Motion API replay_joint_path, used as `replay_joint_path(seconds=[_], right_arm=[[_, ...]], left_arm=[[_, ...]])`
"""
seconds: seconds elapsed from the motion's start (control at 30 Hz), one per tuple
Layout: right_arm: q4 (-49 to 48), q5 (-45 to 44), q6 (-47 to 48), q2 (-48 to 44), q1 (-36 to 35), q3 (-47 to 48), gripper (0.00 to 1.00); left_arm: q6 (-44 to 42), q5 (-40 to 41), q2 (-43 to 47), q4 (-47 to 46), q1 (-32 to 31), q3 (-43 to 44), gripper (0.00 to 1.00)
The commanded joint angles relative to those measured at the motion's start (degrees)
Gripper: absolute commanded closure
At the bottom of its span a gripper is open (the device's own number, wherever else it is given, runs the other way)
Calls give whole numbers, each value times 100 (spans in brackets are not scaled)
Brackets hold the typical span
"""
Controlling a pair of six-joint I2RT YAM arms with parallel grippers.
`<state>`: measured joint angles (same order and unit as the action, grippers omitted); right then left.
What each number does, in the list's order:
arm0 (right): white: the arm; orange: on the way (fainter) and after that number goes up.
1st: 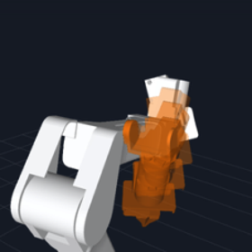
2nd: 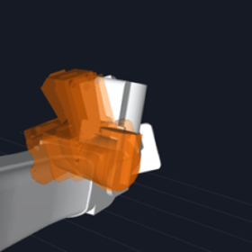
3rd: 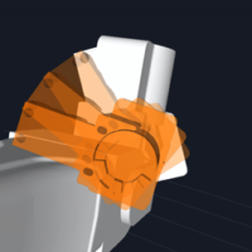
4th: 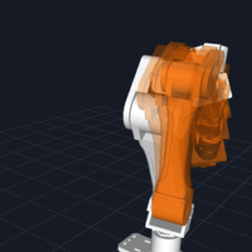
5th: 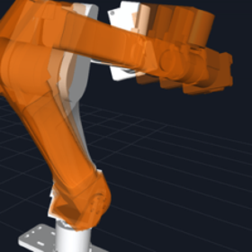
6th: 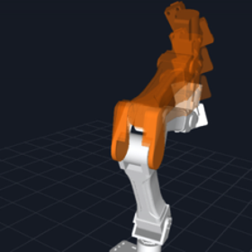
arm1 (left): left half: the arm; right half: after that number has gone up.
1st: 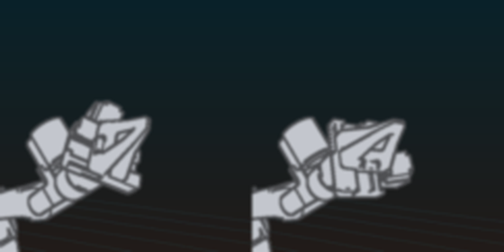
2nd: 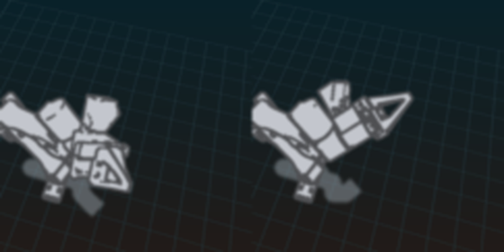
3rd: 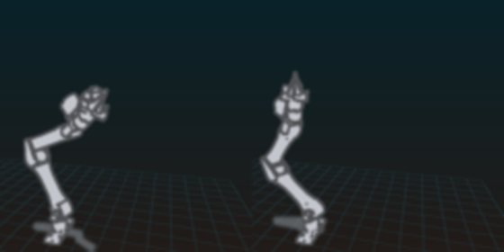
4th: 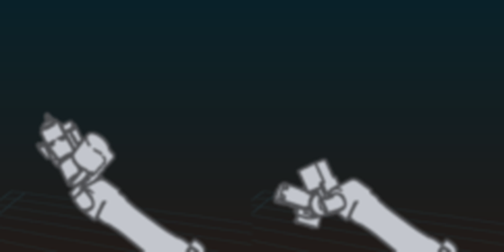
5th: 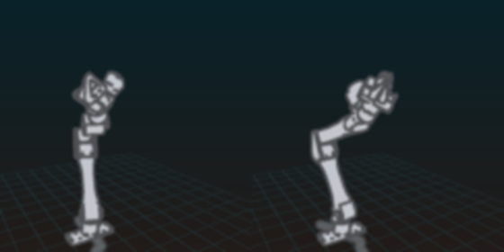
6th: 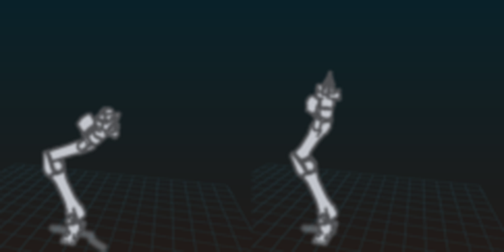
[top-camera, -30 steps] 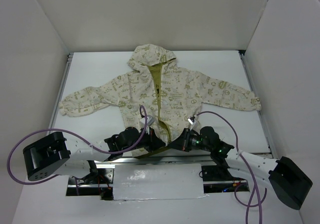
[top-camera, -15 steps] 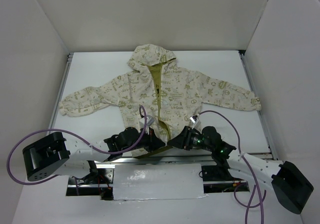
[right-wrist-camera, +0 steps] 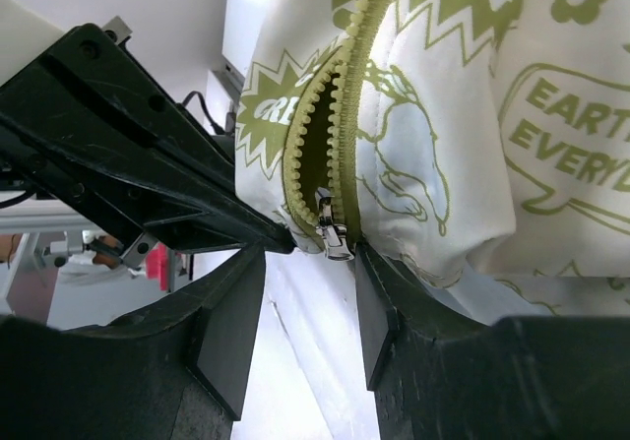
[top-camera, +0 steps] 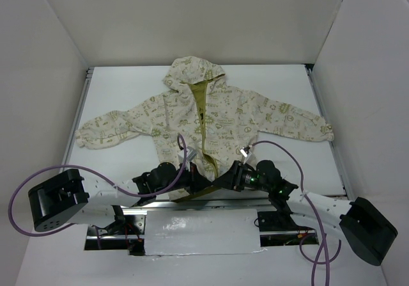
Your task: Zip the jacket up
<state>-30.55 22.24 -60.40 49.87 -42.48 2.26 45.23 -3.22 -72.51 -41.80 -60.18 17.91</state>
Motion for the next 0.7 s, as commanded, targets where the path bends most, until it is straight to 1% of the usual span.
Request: replay_joint_path(seconds=[0.0,0.2,0.3,0.53,0.67], right_arm=[[-479,123,63,-30,29,-622,51],[-619,175,55,137,12,-657,50],[-873,193,-33,313,29,-753,48],[-1453,307,-112,717,29,-789,48],[-1472,351,-60,805,29,-736,48]], left_arm=[[46,-161,123,-662,-28,-95,100],[196,-109,123,-961,-11,-235,100],[266,-38,114,-979,-11,-279,100],[398,76,202,-1216,7,-402,100],[451,120,255,-1234,15,-455,100]])
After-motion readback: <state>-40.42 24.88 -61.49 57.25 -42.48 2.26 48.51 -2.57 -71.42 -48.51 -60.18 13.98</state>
